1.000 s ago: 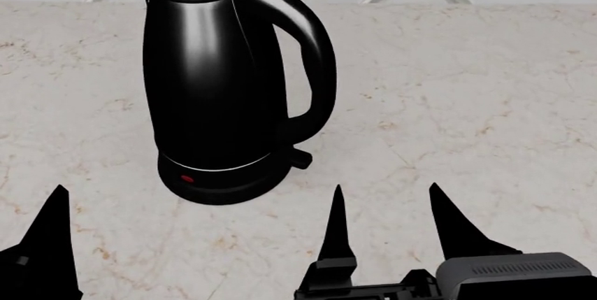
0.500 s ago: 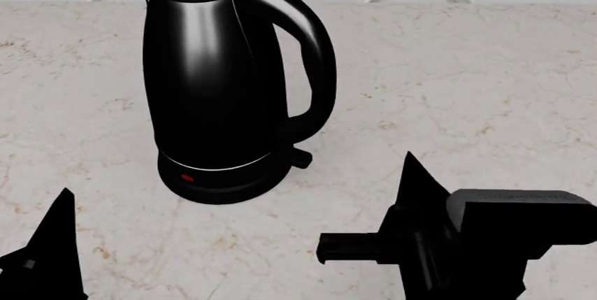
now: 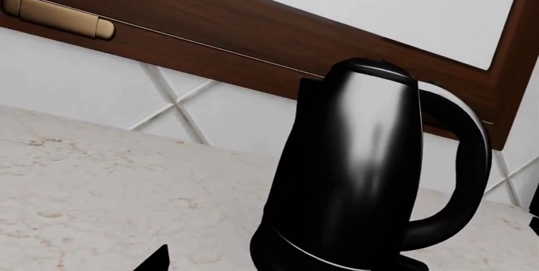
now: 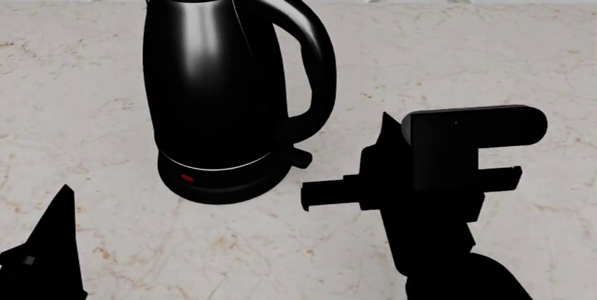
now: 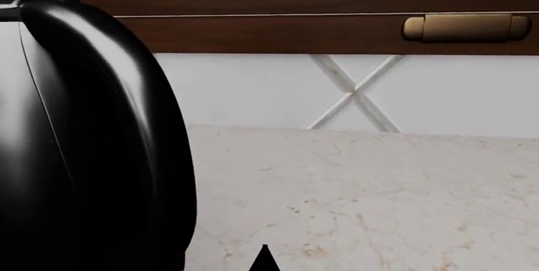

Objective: Press down the lever to turn on the electric kettle.

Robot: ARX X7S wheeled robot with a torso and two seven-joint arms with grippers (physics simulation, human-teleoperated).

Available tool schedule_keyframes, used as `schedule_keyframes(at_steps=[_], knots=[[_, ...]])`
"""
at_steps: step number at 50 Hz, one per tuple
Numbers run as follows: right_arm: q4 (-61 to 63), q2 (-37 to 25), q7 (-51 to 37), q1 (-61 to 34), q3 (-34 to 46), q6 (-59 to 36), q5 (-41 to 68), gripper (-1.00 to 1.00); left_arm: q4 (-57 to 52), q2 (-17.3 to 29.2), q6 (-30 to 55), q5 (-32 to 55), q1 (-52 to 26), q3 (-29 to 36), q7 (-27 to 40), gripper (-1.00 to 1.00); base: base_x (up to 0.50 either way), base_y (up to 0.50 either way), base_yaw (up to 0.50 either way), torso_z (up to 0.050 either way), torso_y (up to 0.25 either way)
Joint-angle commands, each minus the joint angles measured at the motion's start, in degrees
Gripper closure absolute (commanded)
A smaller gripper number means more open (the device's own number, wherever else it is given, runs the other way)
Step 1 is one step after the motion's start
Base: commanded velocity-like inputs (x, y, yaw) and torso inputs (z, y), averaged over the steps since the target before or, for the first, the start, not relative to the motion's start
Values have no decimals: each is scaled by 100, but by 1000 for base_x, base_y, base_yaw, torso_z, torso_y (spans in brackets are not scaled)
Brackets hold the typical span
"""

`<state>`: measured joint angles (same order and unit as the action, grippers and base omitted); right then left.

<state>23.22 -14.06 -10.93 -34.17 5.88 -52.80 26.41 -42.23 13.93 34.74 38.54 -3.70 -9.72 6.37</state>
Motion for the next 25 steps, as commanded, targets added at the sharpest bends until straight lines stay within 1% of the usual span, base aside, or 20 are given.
schedule_keyframes(at_steps=[1, 5, 13, 15, 17, 18, 19, 25], knots=[[-461, 129, -111, -507, 443, -200, -155, 100, 57, 41, -124, 83, 102, -105, -40, -100, 0, 0, 0, 0, 0], [-822, 136, -57, -442, 554, 81, -282, 100, 137, 30, -207, 35, 134, -88, -74, -100, 0, 0, 0, 0, 0], [-1294, 187, 1, -527, 788, 225, -402, 100, 128, 37, -209, 18, 123, -14, -35, -100, 0, 0, 0, 0, 0], [-1371, 210, 12, -557, 842, 245, -419, 100, -14, 99, -4, 196, 34, -83, 113, -100, 0, 0, 0, 0, 0], [-1399, 229, 2, -596, 896, 211, -431, 100, -26, 112, 22, 232, 20, -97, 138, -100, 0, 0, 0, 0, 0], [-1422, 238, 4, -601, 900, 213, -425, 100, -16, 110, 5, 239, 31, -104, 128, -100, 0, 0, 0, 0, 0], [-1470, 249, 4, -602, 903, 236, -429, 100, 110, 59, -201, 87, 138, -48, -5, -100, 0, 0, 0, 0, 0], [-1645, 268, 36, -605, 976, 349, -459, 100, 123, 73, -199, 106, 114, -21, 14, -100, 0, 0, 0, 0, 0]])
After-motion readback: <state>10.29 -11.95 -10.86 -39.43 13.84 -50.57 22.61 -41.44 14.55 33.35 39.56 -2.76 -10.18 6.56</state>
